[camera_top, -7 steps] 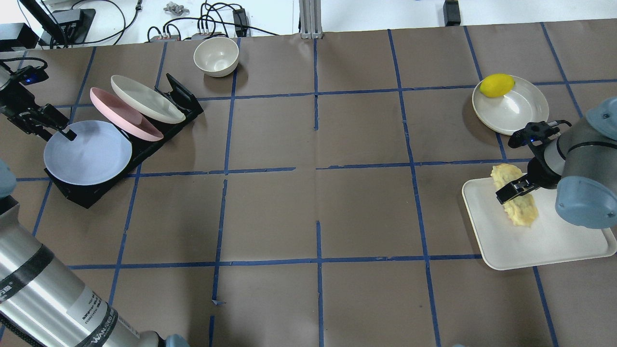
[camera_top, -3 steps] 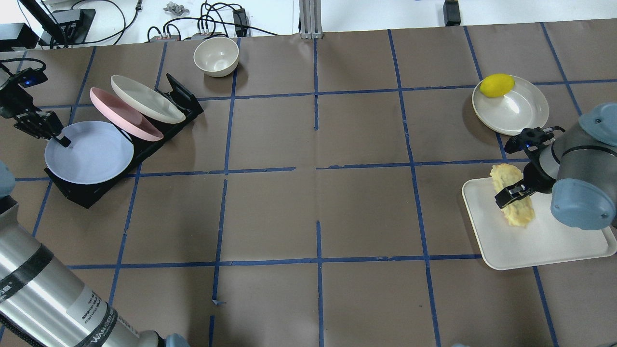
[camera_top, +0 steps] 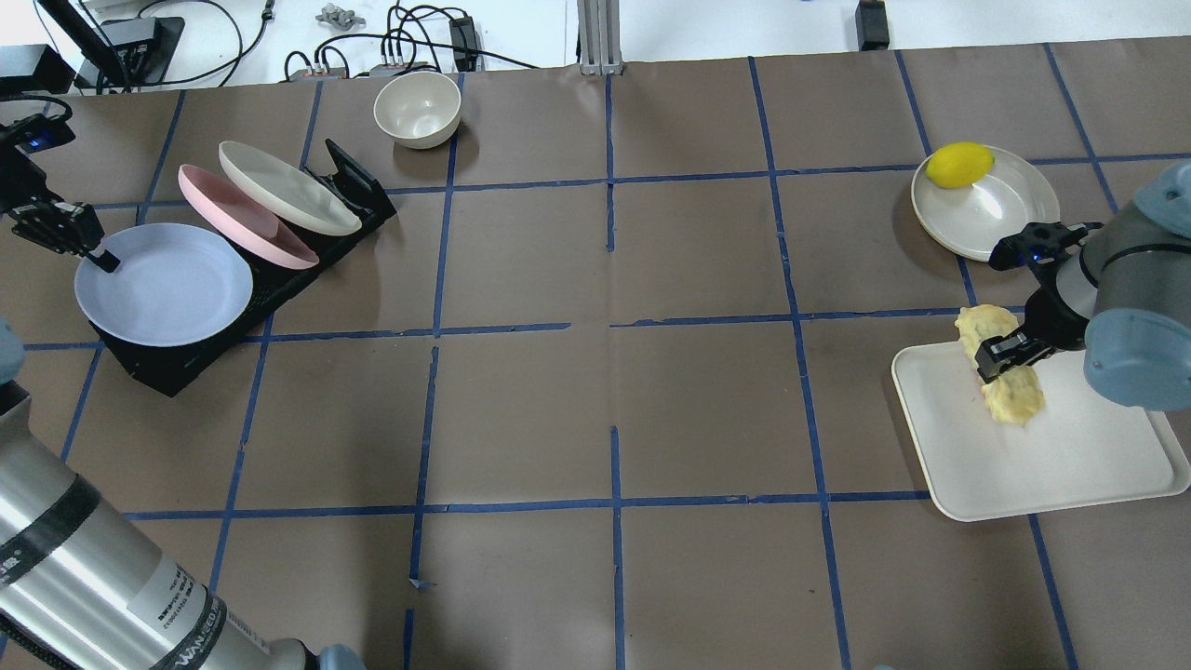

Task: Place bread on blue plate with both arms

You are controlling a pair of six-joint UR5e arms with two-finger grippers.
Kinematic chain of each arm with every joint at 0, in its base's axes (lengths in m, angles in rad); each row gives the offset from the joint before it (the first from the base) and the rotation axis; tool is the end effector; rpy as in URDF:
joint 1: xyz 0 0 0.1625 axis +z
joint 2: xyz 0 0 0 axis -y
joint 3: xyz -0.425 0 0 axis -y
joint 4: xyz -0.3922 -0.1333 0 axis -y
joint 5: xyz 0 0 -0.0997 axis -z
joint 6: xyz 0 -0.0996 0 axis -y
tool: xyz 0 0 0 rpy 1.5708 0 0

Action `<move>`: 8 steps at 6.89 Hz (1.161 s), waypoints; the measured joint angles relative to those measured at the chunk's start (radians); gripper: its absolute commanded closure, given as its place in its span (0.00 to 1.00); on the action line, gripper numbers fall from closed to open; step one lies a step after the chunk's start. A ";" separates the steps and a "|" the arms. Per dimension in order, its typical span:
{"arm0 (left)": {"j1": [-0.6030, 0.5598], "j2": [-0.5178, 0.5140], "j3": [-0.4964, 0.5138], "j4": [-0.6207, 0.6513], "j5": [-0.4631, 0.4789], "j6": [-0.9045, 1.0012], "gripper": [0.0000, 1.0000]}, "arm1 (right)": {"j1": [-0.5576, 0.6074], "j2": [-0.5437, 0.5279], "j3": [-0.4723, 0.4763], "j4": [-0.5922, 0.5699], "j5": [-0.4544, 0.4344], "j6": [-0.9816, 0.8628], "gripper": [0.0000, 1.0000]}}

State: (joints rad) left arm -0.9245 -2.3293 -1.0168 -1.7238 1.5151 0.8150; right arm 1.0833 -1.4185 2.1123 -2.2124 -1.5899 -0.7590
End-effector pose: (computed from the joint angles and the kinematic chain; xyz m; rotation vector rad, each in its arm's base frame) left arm 0.3318 -0.6703 0.2633 -0.2253 -2.8347 -0.3298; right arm -0.0996 -0.4683 0.2271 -0.4238 3.0967 0.0837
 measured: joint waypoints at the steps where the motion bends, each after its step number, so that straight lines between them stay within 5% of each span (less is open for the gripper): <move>1: 0.008 0.004 0.029 -0.020 0.023 0.011 0.90 | 0.015 -0.010 -0.062 0.102 -0.001 0.025 0.54; 4: 0.087 0.047 0.055 -0.073 0.074 0.129 0.90 | 0.119 -0.048 -0.261 0.415 -0.005 0.165 0.55; 8: -0.046 0.345 -0.048 -0.209 0.076 0.070 0.91 | 0.277 -0.124 -0.330 0.600 0.012 0.396 0.55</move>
State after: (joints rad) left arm -0.9701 -1.9842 -1.0645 -1.9326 1.5912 0.8852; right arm 1.3602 -1.5426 1.7827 -1.6124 -1.5781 -0.3632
